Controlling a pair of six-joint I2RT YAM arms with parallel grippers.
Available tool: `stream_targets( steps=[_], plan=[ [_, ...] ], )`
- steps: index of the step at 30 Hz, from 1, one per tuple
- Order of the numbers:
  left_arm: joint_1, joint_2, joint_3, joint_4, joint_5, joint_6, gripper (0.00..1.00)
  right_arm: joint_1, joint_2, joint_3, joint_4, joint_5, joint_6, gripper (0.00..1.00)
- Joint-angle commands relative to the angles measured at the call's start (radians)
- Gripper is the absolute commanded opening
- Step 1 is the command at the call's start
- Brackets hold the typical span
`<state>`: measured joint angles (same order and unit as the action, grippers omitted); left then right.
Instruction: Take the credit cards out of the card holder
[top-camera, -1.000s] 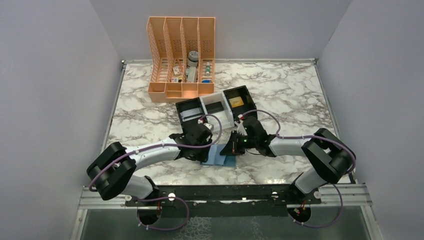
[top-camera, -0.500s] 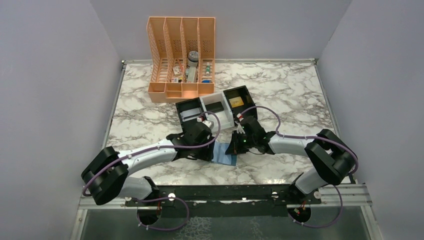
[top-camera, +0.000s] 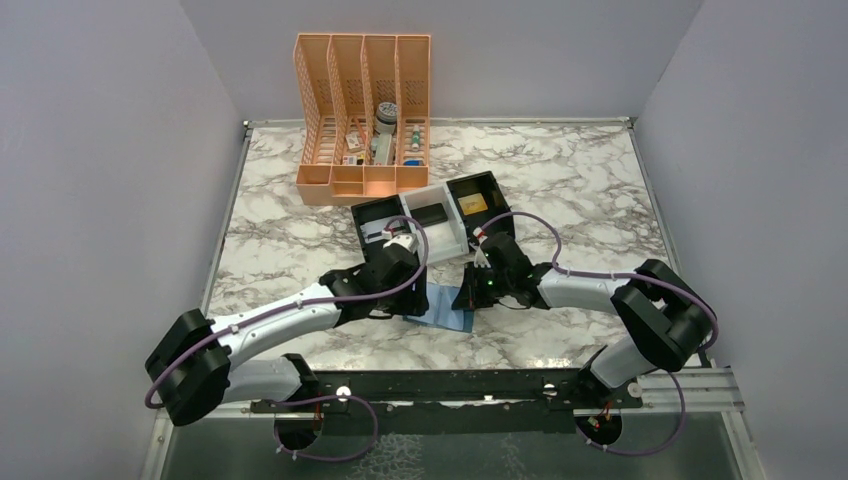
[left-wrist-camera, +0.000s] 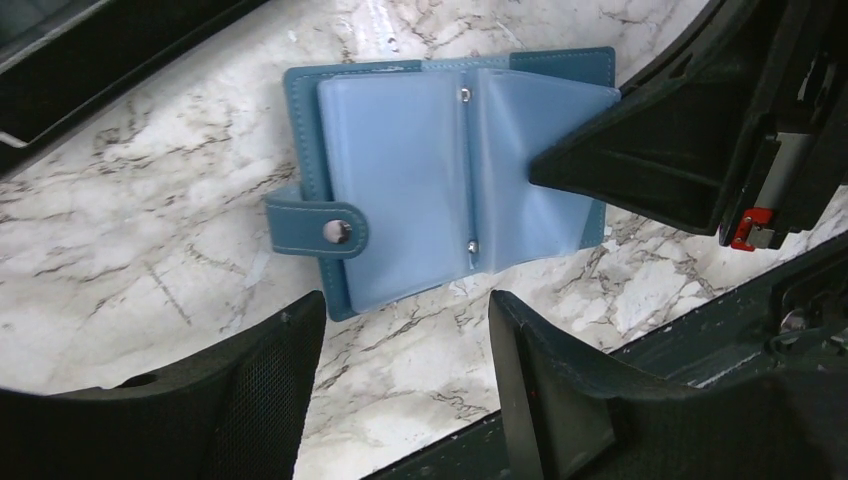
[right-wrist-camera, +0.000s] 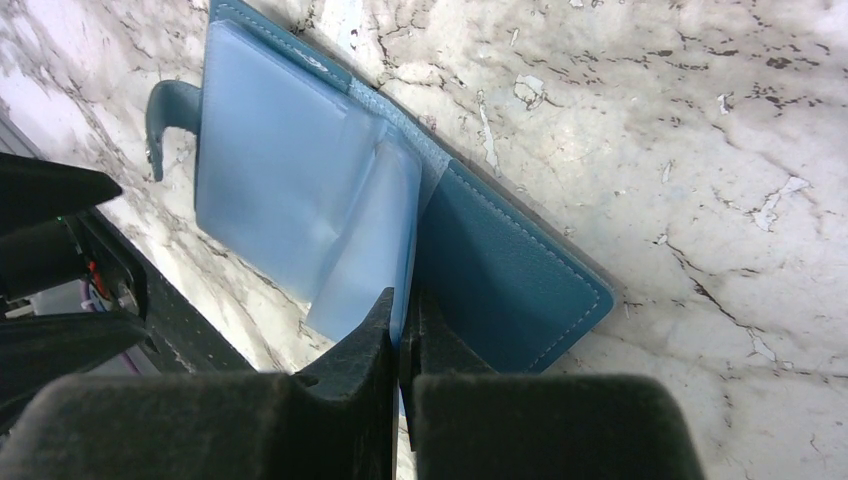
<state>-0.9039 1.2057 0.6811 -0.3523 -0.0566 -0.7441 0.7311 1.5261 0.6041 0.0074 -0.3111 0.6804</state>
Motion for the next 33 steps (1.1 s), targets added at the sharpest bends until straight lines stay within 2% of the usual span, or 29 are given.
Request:
stream_targets(
  steps=[1, 5, 10, 15, 21, 28, 30, 33],
  plan=[
    [-0.007, -0.053, 0.036, -0.059, -0.12, -0.043, 0.64, 0.002, -0.002, -0.019, -0.054, 0.031, -0.027, 0.01],
    [-0.007, -0.021, 0.026, -0.01, -0.065, -0.019, 0.64, 0.002, -0.001, -0.015, -0.053, 0.029, -0.026, 0.01],
    [-0.008, 0.057, -0.024, 0.106, 0.035, -0.044, 0.57, 0.002, 0.0, -0.012, -0.05, 0.022, -0.023, 0.01],
    [-0.008, 0.113, -0.063, 0.184, 0.04, -0.07, 0.53, 0.002, 0.003, -0.014, -0.051, 0.017, -0.024, 0.01],
    [-0.008, 0.196, -0.059, 0.149, -0.027, -0.08, 0.52, 0.002, 0.005, -0.013, -0.047, 0.0, -0.027, 0.01],
    [-0.011, 0.233, -0.071, 0.256, 0.081, -0.047, 0.53, 0.002, 0.022, -0.019, 0.026, -0.114, -0.039, 0.01],
    [-0.019, 0.221, -0.053, 0.178, -0.002, -0.064, 0.52, 0.002, 0.02, -0.009, 0.012, -0.103, -0.038, 0.01],
    [-0.019, 0.129, -0.066, 0.077, -0.149, -0.09, 0.6, 0.002, -0.007, 0.0, -0.055, 0.005, -0.05, 0.01]
  ],
)
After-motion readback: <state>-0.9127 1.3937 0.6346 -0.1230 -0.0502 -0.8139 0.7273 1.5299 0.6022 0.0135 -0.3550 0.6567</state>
